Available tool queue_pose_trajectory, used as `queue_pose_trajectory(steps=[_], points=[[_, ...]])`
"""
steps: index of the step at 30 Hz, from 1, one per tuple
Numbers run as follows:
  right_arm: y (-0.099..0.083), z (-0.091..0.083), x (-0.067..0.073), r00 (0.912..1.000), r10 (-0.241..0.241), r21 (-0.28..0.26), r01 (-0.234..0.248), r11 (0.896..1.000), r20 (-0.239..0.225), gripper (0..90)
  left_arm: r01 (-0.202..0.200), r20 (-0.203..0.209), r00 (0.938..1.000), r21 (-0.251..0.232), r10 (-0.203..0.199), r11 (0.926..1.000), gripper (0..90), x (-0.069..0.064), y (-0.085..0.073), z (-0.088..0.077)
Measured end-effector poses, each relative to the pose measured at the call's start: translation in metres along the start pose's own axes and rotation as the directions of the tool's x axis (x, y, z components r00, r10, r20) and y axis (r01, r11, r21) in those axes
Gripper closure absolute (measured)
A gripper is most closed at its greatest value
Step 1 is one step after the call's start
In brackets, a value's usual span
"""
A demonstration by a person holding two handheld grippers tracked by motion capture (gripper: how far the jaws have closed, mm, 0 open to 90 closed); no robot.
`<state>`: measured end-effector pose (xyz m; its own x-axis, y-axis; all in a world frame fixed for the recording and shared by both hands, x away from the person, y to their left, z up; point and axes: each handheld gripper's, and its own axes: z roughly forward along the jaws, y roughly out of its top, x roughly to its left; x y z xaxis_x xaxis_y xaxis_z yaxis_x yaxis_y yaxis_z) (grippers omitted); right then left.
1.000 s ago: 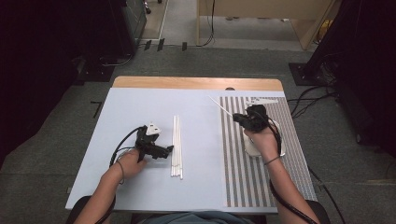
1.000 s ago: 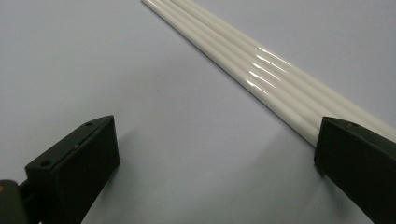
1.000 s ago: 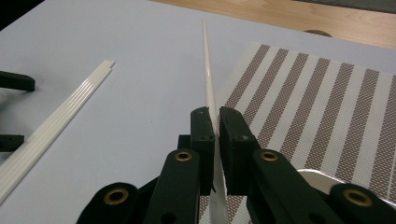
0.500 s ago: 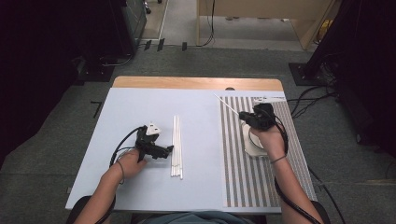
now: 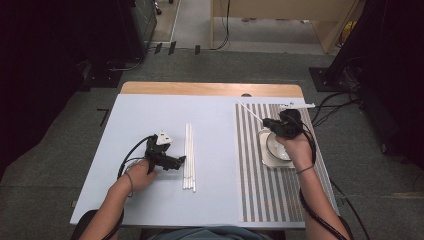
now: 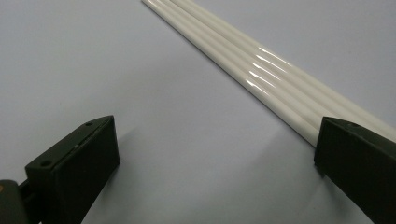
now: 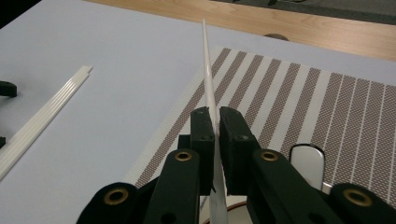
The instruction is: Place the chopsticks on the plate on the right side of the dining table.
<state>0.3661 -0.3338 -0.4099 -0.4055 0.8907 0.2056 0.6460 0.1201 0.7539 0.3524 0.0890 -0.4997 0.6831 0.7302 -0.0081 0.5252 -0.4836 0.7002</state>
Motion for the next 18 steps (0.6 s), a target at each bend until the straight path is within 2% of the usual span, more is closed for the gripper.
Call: queue_pose_trajectory(steps=[18], points=[[-0.002, -0.017, -0.020, 0.9998, 0.014, -0.007, -0.014, 1.000, 0.015, 85.2, 0.000, 0.000, 1.0000, 0.000, 0.000, 1.0000, 0.0, 0.000, 0.000, 0.000]])
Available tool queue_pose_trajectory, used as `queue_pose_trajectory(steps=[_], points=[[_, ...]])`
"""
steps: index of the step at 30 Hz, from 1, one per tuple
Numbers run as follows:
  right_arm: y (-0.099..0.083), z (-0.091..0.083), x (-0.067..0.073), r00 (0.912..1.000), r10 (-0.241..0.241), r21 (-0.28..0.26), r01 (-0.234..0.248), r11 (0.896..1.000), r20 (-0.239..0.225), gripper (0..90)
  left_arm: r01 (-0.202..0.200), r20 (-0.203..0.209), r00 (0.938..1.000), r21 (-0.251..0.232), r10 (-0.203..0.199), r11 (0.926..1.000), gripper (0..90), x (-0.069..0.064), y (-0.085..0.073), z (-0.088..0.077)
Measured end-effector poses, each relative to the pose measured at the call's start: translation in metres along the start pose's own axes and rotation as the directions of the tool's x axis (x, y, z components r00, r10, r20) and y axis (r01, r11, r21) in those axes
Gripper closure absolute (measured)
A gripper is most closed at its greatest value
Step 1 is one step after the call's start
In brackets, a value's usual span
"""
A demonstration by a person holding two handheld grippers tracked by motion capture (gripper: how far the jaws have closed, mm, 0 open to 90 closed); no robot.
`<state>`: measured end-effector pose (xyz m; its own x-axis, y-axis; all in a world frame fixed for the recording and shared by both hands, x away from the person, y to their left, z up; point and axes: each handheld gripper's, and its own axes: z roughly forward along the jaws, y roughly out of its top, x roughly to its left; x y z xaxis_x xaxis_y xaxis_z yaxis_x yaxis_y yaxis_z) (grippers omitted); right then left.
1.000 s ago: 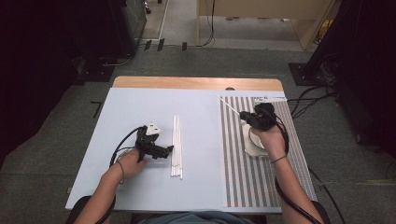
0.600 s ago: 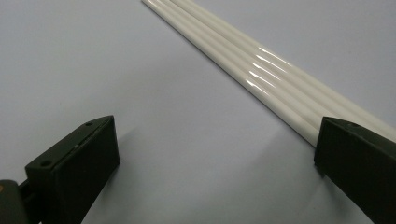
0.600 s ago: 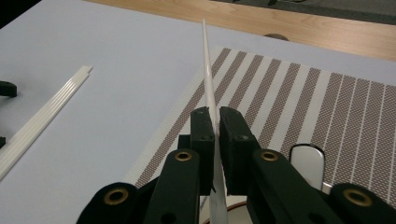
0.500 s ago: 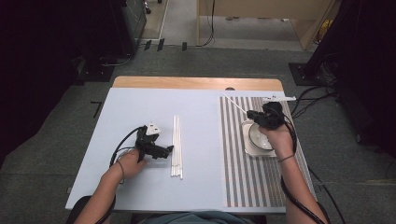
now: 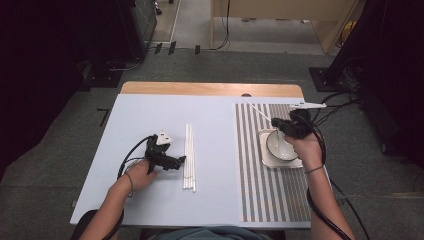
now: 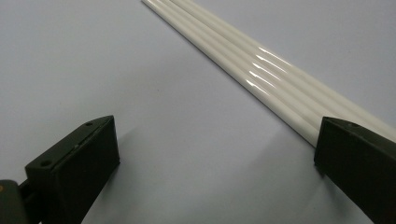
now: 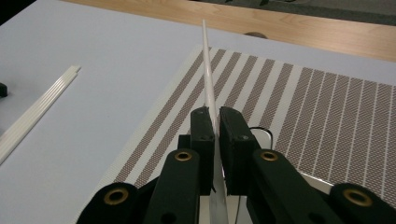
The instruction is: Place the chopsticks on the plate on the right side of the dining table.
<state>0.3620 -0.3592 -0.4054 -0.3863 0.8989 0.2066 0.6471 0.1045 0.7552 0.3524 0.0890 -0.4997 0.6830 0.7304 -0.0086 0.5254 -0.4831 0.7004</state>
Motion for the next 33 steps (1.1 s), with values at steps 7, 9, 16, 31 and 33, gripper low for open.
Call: queue_pose_trajectory(steps=[7, 9, 16, 31, 33], points=[[-0.001, -0.011, -0.010, 0.9997, 0.022, -0.016, -0.022, 1.000, 0.006, 85.3, 0.000, 0.000, 1.0000, 0.000, 0.000, 1.0000, 0.0, 0.000, 0.000, 0.000], [-0.002, -0.013, -0.013, 0.9998, 0.017, -0.020, -0.017, 1.000, 0.009, 85.2, 0.000, 0.000, 1.0000, 0.000, 0.000, 1.0000, 0.0, 0.000, 0.000, 0.000], [-0.005, -0.019, -0.020, 0.9994, 0.032, -0.023, -0.032, 0.999, 0.015, 85.2, 0.000, 0.000, 1.0000, 0.000, 0.000, 1.0000, 0.0, 0.000, 0.000, 0.000], [-0.013, -0.028, -0.036, 0.9982, 0.055, -0.021, -0.054, 0.998, 0.025, 85.2, 0.000, 0.000, 1.0000, 0.000, 0.000, 1.0000, 0.0, 0.000, 0.000, 0.000], [-0.014, -0.029, -0.038, 0.9980, 0.057, -0.020, -0.057, 0.998, 0.026, 85.2, 0.000, 0.000, 1.0000, 0.000, 0.000, 1.0000, 0.0, 0.000, 0.000, 0.000]])
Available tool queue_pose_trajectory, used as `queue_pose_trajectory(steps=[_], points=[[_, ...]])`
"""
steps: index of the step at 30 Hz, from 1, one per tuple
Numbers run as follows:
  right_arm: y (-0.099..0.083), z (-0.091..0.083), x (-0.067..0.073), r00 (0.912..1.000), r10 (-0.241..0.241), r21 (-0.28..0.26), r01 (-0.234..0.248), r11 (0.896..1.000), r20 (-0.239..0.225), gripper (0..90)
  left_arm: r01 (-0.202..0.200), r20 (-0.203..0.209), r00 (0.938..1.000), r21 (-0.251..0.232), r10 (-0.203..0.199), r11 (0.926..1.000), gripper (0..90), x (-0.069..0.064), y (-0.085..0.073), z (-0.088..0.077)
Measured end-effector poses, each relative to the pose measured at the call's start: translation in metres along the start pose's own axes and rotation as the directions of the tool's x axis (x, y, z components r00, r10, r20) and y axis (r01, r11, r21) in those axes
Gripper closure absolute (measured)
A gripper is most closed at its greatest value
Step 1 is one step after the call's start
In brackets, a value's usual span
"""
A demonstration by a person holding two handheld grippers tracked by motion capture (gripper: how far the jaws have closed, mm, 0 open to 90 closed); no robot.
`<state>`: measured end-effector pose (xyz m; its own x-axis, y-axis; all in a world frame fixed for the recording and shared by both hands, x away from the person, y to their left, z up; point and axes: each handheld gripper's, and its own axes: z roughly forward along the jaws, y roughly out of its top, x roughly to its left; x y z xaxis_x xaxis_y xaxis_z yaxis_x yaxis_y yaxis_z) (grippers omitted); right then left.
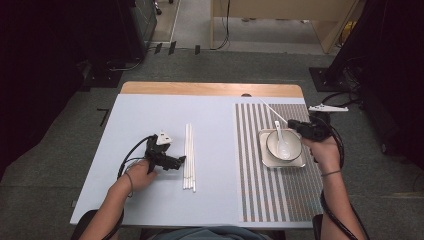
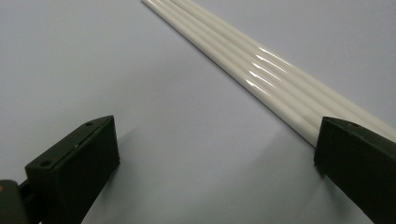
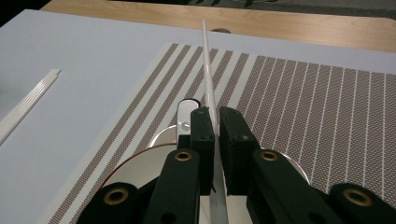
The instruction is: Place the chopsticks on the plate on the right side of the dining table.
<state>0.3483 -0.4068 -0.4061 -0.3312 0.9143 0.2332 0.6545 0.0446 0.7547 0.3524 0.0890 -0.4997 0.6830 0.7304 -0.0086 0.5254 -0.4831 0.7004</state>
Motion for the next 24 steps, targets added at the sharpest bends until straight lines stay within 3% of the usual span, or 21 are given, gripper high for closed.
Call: queue_pose_trajectory(steps=[24], points=[[-0.021, -0.008, -0.025, 0.9999, 0.015, 0.005, -0.015, 1.000, 0.004, 85.2, 0.000, 0.001, 1.0000, 0.000, 0.000, 1.0000, 0.0, 0.000, 0.000, 0.000]])
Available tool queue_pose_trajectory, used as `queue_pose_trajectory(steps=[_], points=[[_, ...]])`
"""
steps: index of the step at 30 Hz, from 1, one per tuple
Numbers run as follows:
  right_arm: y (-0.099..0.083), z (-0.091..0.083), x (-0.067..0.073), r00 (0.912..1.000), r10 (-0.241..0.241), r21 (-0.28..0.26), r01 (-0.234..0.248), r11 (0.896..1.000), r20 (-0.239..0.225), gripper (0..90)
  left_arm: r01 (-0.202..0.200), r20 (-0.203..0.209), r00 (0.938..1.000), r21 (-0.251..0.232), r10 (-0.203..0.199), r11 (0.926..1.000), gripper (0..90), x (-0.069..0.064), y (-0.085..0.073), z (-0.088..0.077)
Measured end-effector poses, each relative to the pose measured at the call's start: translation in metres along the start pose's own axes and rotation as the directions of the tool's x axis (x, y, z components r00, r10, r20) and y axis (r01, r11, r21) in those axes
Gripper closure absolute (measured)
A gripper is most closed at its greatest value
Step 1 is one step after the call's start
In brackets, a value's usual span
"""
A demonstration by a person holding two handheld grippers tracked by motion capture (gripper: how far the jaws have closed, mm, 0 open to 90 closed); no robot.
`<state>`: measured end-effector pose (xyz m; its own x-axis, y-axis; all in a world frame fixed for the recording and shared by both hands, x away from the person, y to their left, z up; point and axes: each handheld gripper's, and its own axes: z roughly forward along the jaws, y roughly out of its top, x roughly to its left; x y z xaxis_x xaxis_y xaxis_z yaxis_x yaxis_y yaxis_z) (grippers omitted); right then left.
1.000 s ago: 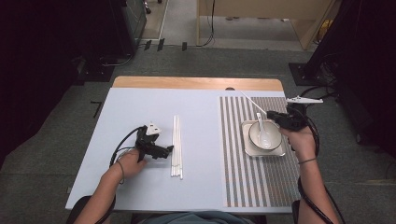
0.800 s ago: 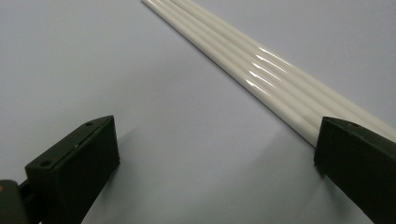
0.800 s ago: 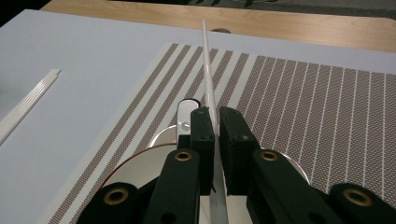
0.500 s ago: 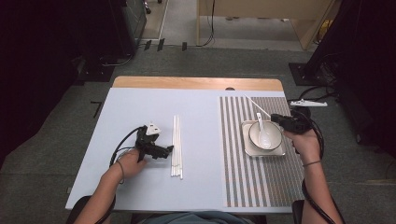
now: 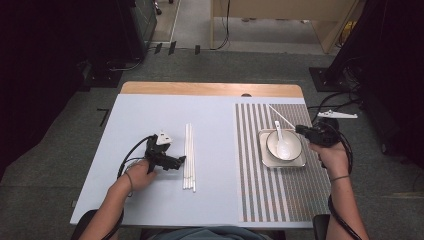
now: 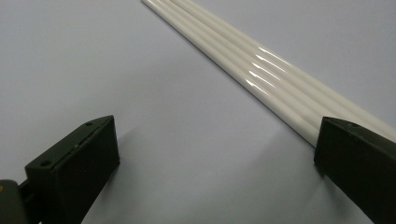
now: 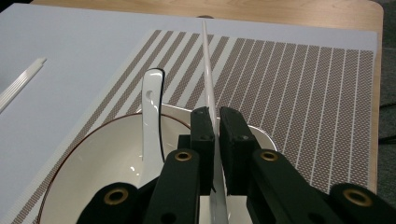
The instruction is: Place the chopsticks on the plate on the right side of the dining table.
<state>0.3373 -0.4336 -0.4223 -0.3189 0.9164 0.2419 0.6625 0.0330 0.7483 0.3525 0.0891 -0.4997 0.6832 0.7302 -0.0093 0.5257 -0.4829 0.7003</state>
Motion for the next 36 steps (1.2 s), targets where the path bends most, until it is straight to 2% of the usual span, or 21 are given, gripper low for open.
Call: queue_pose_trajectory(steps=[25, 36], points=[[-0.015, 0.007, -0.021, 0.9994, 0.034, 0.048, -0.034, 0.998, -0.008, 85.3, 0.000, 0.000, 1.0000, 0.000, 0.000, 1.0000, 0.0, 0.000, 0.000, 0.000], [-0.024, 0.014, -0.029, 0.9991, 0.036, 0.101, -0.034, 0.994, -0.023, 85.2, 0.001, 0.000, 1.0000, -0.001, -0.001, 1.0000, 0.0, 0.000, 0.000, 0.000]])
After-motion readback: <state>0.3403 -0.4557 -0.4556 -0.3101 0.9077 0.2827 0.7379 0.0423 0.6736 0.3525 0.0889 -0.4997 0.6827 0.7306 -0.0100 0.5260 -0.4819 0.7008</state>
